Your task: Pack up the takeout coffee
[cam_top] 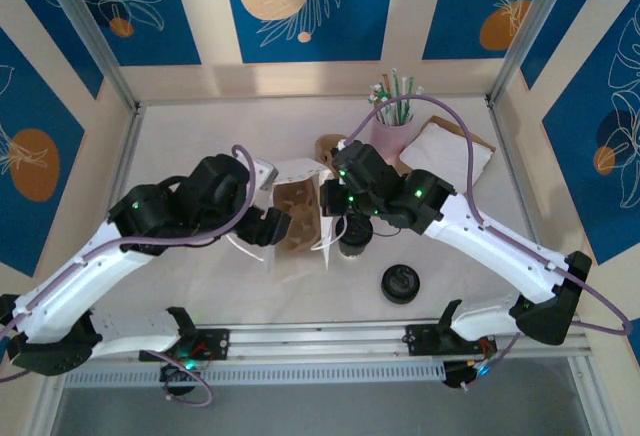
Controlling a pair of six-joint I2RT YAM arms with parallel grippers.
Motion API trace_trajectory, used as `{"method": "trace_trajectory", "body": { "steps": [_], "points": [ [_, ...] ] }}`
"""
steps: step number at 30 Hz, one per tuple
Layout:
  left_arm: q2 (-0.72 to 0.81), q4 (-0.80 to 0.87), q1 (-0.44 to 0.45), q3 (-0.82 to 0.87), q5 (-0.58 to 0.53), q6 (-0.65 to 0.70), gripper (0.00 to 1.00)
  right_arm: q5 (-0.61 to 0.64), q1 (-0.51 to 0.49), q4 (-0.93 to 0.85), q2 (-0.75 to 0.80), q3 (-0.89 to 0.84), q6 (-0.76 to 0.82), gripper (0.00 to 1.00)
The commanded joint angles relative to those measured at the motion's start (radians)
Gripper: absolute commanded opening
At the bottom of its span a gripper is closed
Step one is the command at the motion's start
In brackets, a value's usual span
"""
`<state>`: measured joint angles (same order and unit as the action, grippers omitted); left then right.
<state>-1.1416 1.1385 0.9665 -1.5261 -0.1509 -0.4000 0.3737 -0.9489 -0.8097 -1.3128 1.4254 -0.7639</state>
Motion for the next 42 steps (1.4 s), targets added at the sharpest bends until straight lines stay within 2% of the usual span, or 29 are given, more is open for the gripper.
{"method": "trace_trajectory", "body": {
  "steps": [1,3,10,12,14,16,22,25,29,32,37,42],
  "points": [
    [-0.025,0.073,0.012,-0.032,-0.111,-0.018,0.75,-0.015,0.002,0.008,0.011,0.024,-0.006,0.0],
    [-0.038,0.067,0.012,-0.031,-0.13,-0.016,0.66,-0.026,0.004,0.025,0.019,0.011,0.002,0.0],
    [-0.093,-0.005,0.012,-0.028,-0.117,-0.016,0.2,-0.066,0.003,0.059,0.037,-0.02,0.033,0.0],
    [-0.102,-0.012,0.012,-0.032,-0.113,-0.023,0.1,-0.072,0.004,0.056,0.04,-0.02,0.038,0.03],
    [-0.1,-0.011,0.012,-0.035,-0.128,-0.037,0.03,-0.071,0.004,0.043,0.048,-0.018,0.041,0.15],
    [-0.092,-0.004,0.012,-0.042,-0.149,-0.052,0.0,-0.065,0.007,0.018,0.064,-0.016,0.043,0.25],
    [-0.081,0.014,0.012,-0.06,-0.196,-0.096,0.0,-0.057,0.041,-0.098,0.185,-0.034,0.021,0.49],
    [-0.081,0.027,0.012,-0.07,-0.223,-0.117,0.0,-0.05,0.049,-0.156,0.281,-0.036,0.004,0.57],
    [-0.087,0.043,0.012,-0.076,-0.249,-0.158,0.0,-0.094,0.039,-0.159,0.387,-0.027,0.001,0.58],
    [-0.095,0.055,0.012,-0.081,-0.261,-0.193,0.0,-0.154,-0.019,-0.094,0.402,-0.025,0.0,0.54],
    [-0.096,0.069,0.012,-0.078,-0.275,-0.267,0.0,-0.147,-0.207,0.035,0.312,0.011,0.021,0.45],
    [-0.092,0.088,0.012,-0.088,-0.291,-0.324,0.0,-0.145,-0.344,0.081,0.161,0.128,0.066,0.41]
  ]
}}
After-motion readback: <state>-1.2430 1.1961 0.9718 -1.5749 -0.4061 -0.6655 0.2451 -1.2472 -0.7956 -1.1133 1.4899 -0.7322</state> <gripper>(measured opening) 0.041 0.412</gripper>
